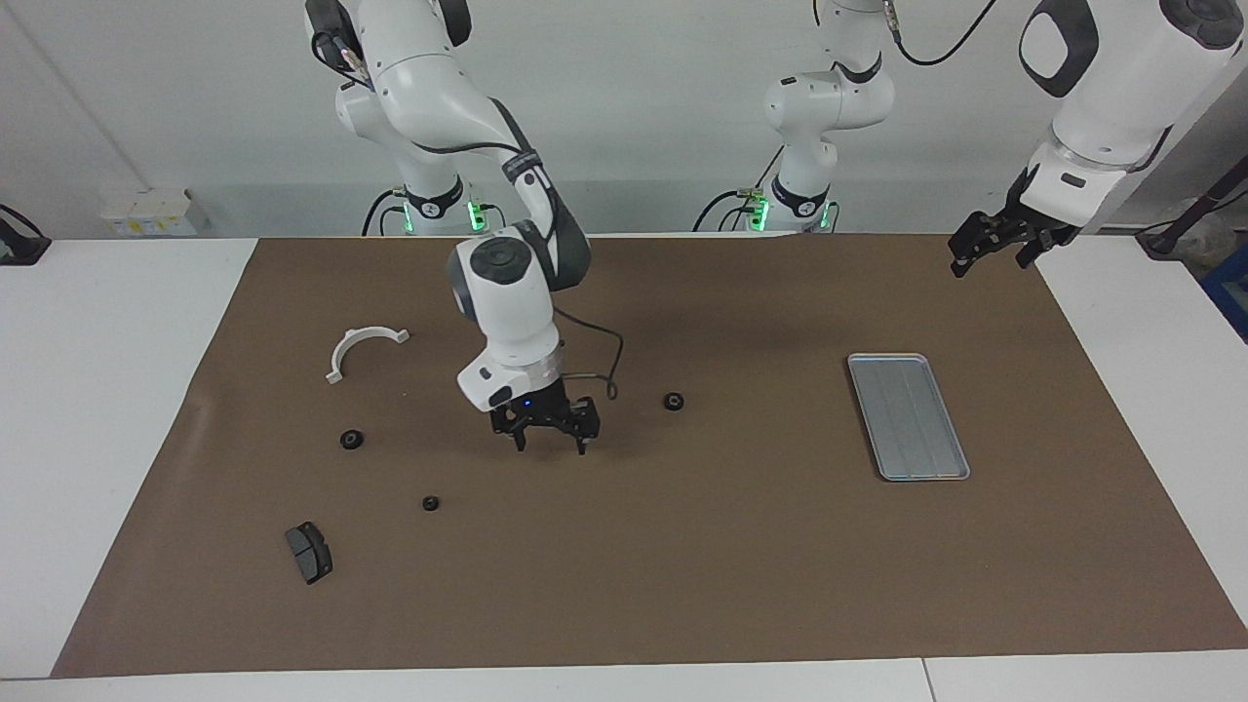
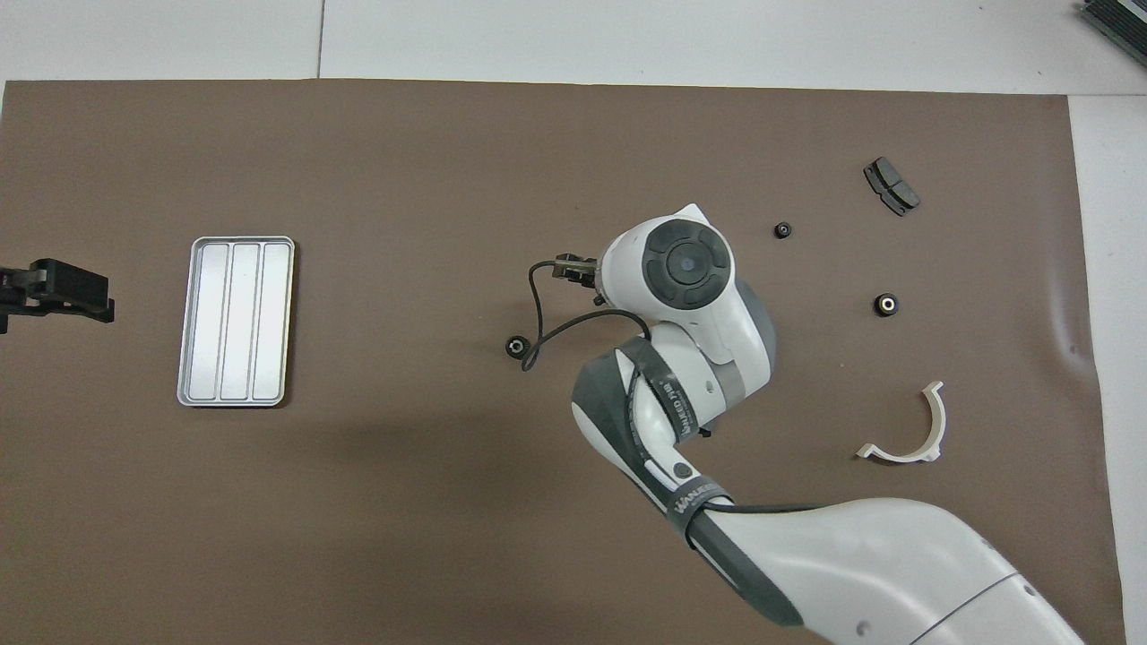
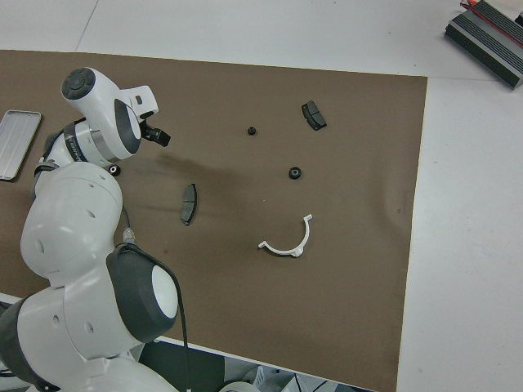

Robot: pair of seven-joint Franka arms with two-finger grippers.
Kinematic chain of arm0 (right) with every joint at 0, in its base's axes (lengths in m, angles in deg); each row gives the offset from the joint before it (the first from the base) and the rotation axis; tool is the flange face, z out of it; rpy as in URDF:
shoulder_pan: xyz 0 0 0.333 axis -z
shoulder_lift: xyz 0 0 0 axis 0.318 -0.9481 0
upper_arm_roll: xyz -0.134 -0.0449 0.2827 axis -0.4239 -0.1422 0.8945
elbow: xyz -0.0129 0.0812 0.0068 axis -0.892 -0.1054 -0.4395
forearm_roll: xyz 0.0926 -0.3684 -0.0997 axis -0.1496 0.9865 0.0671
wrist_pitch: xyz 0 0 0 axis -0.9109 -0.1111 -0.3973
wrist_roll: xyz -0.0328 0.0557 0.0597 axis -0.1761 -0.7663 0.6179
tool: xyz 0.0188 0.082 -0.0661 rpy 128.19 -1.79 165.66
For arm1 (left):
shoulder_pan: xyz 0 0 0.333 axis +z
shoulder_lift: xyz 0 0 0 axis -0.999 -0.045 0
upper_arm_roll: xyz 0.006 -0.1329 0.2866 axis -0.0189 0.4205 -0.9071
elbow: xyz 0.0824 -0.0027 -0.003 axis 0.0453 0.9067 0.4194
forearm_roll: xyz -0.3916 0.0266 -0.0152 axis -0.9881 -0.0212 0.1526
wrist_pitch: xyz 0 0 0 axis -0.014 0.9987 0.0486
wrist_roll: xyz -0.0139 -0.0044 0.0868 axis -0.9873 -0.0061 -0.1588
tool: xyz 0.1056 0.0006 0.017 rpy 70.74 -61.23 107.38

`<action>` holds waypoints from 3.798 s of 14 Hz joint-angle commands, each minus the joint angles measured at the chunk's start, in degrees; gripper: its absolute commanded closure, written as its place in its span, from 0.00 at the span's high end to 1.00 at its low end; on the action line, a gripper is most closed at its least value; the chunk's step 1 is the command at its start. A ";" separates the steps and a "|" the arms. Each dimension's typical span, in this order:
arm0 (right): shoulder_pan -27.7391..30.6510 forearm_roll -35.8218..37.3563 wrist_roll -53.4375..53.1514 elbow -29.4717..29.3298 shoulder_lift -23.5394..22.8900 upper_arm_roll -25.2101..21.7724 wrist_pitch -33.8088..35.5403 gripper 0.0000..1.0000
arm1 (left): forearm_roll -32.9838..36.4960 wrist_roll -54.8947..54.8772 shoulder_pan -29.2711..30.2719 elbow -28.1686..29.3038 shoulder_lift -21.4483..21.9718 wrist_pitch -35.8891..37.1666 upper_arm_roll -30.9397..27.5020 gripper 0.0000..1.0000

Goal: Place bearing gear from tray to pile

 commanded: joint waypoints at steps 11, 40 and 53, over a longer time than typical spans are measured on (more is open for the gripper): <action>-9.65 6.77 -9.47 -10.64 -9.38 -0.15 5.66 0.85 | -3.22 0.69 -0.91 2.07 -0.08 -7.43 -0.18 1.00; 11.08 1.69 17.05 25.81 17.94 -0.15 0.49 0.00 | -0.32 -3.27 -0.65 2.77 0.53 -4.97 -0.27 1.00; 24.80 -5.00 40.37 29.46 20.33 -0.15 1.77 1.00 | -0.32 -3.45 -0.12 1.54 0.53 -4.88 -0.79 1.00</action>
